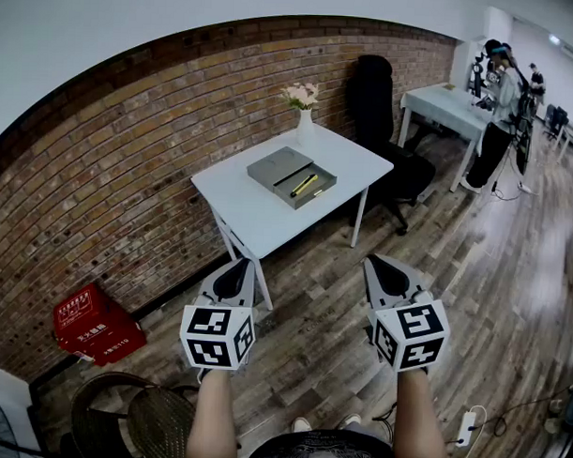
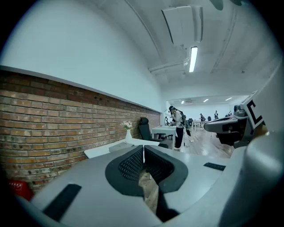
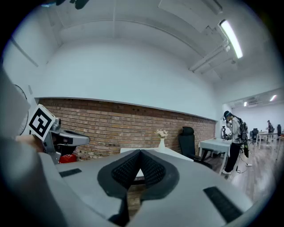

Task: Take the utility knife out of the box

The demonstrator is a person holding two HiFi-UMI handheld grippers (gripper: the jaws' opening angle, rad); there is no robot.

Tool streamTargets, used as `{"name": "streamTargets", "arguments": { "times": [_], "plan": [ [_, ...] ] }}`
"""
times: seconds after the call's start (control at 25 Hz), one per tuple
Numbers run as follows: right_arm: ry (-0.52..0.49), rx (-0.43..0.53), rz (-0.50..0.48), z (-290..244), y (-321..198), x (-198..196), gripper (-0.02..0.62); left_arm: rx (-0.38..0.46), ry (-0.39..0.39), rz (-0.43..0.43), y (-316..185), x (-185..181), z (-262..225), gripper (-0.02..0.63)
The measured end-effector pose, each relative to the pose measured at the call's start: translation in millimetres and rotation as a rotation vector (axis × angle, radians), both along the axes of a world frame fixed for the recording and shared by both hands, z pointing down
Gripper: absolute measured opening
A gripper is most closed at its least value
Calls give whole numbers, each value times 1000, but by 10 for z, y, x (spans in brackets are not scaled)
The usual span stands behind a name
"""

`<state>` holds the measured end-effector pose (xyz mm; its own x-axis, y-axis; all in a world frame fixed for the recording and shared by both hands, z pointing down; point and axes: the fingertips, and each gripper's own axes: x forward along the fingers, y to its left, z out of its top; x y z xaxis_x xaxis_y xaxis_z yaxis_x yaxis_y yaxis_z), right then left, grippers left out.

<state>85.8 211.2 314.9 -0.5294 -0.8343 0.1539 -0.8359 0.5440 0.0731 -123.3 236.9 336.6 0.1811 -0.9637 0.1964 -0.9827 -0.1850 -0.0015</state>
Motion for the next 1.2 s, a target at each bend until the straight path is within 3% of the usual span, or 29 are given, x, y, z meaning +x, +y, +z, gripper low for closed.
{"name": "streamTargets", "arguments": {
  "times": [0.68, 1.2],
  "plan": [
    [-19, -11, 13, 92, -196, -131, 20, 1, -12, 6, -247, -76, 135, 32],
    [-44, -25, -42, 188, -1119, -37, 20, -13, -19, -18, -1045, 54, 227, 52]
  ]
}}
